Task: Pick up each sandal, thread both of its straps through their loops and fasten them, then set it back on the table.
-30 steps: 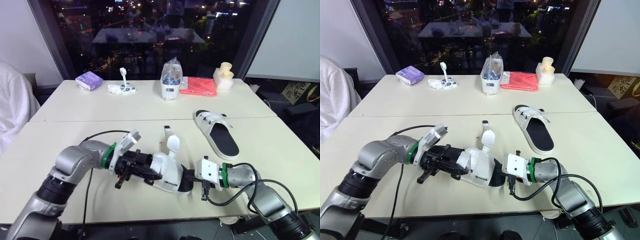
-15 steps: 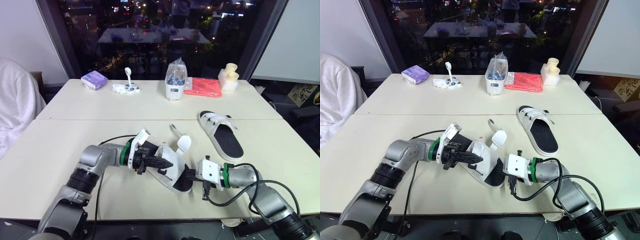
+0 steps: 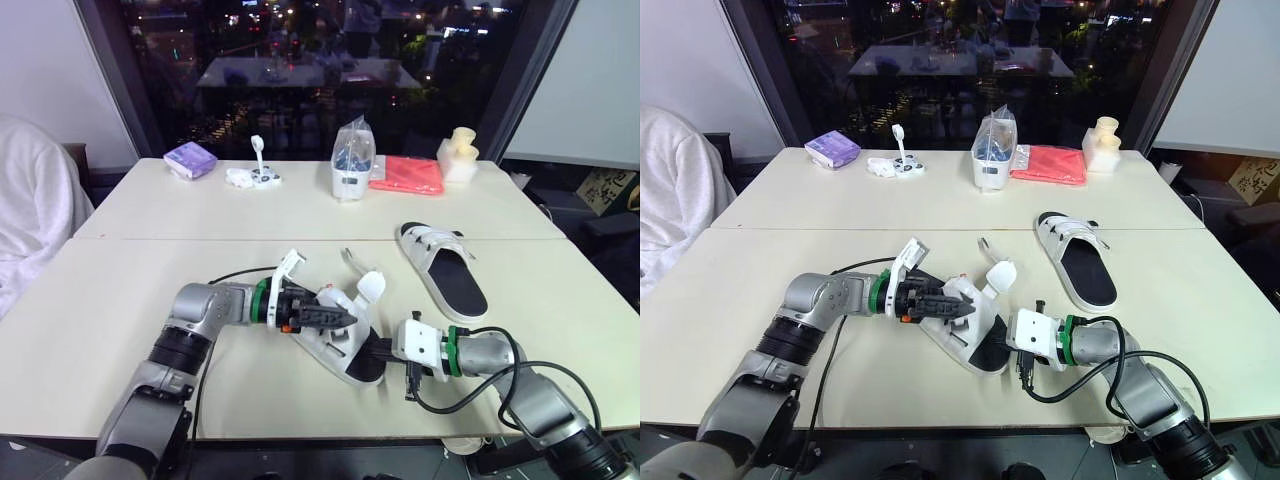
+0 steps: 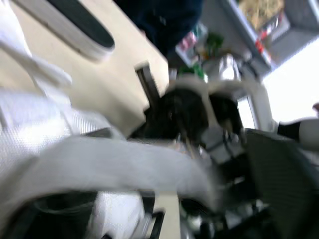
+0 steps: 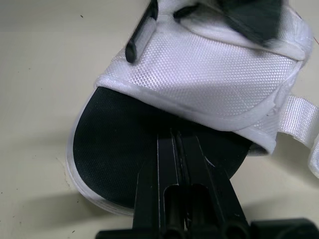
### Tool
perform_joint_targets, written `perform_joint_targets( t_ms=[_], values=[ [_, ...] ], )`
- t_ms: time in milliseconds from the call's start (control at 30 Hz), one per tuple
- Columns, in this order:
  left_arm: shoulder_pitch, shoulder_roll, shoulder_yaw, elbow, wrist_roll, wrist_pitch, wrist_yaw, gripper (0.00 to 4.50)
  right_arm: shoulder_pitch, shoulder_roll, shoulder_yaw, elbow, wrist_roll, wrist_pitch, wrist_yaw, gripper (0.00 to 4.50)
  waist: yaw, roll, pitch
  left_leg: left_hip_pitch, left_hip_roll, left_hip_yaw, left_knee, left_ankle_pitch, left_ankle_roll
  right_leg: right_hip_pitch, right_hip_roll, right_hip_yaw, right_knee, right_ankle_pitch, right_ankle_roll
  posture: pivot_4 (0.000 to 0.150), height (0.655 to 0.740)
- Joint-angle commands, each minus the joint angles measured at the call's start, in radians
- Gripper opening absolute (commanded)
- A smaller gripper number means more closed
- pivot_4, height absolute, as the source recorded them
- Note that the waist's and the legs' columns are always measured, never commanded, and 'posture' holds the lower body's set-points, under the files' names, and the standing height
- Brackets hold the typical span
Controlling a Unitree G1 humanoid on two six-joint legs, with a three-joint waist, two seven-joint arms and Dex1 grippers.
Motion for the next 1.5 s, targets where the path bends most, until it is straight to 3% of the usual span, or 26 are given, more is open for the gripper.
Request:
perform_joint_targets(
  t_ms=[33,200,400,500,600,700,800,1033,1233,1500],
  values=[
    [-0.048,-0.024,0.089,0.040,-0.044,0.038,0.046,4.48,0.028,-0.020,0.029,0.032,-0.031,0.026,0.017,0.00,-0.001,0.000,0.000,0.000,0.000,0.000,0.000,0.000,0.000,0.000,0.000,0.000,0.000,0.000,0.000,0.150,0.7400],
    [-0.101,-0.066,0.156,0.084,-0.062,0.060,0.096,4.48,0.027,-0.022,0.029,0.032,-0.032,0.025,0.018,0.00,-0.001,0.000,0.000,0.000,0.000,0.000,-0.001,0.000,0.000,0.000,0.000,0.000,0.000,0.000,0.001,0.150,0.7400],
    [-0.165,-0.108,0.248,0.222,-0.009,-0.078,0.233,4.48,0.030,-0.024,0.028,0.029,-0.033,0.026,0.017,0.00,-0.002,0.000,0.000,0.000,0.000,0.000,0.000,0.000,0.000,0.000,0.000,0.000,0.000,0.000,0.001,0.150,0.7400],
    [-0.171,-0.075,0.212,0.236,0.051,-0.173,0.199,4.48,0.032,-0.024,0.027,0.026,-0.031,0.029,0.016,0.00,-0.002,0.000,0.000,0.000,0.000,0.000,-0.001,0.000,0.000,0.000,0.000,0.000,0.000,0.001,0.002,0.150,0.7400],
    [-0.120,0.030,0.062,0.216,0.233,-0.461,0.050,4.48,0.040,-0.027,0.027,0.022,-0.032,0.027,0.015,0.00,-0.002,0.000,0.000,0.000,0.000,0.001,-0.001,0.000,0.000,0.000,0.000,0.000,0.000,0.000,0.001,0.150,0.7400],
    [-0.094,0.104,-0.008,0.263,0.330,-0.655,-0.071,4.48,0.043,-0.026,0.026,0.021,-0.033,0.026,0.015,0.00,0.000,0.000,0.000,0.000,0.000,0.001,-0.002,0.000,0.000,-0.001,0.000,0.000,0.000,0.000,0.000,0.150,0.7400],
    [-0.085,0.136,-0.033,0.334,0.397,-0.814,-0.133,3.63,0.043,-0.026,0.028,0.023,-0.035,0.022,0.015,0.00,0.002,0.000,0.000,0.000,0.000,0.001,-0.002,0.000,0.000,-0.001,-0.002,-0.001,-0.001,0.000,0.000,0.150,0.7400],
    [-0.077,0.113,-0.055,0.431,0.480,-1.051,-0.201,0.06,0.042,-0.029,0.028,0.021,-0.033,0.021,0.013,0.00,0.000,0.000,0.000,-0.001,-0.001,0.002,-0.001,-0.001,0.001,-0.002,-0.003,-0.001,-0.002,0.000,0.000,0.150,0.7400],
    [-0.063,0.090,-0.094,0.476,0.525,-1.167,-0.303,0.01,0.048,-0.027,0.015,-0.008,-0.016,0.038,0.013,0.00,0.000,0.000,0.000,-0.001,-0.001,0.002,-0.001,-0.001,0.001,-0.002,-0.003,-0.001,-0.001,0.000,0.000,0.150,0.7400],
    [0.002,0.147,-0.154,0.253,0.430,-0.953,-0.471,0.01,0.054,0.013,-0.045,-0.100,0.106,0.169,0.006,0.00,-0.002,0.000,0.000,-0.003,0.000,0.002,-0.001,-0.001,0.002,-0.004,-0.003,-0.001,-0.001,0.000,0.000,0.150,0.7400]
  ],
)
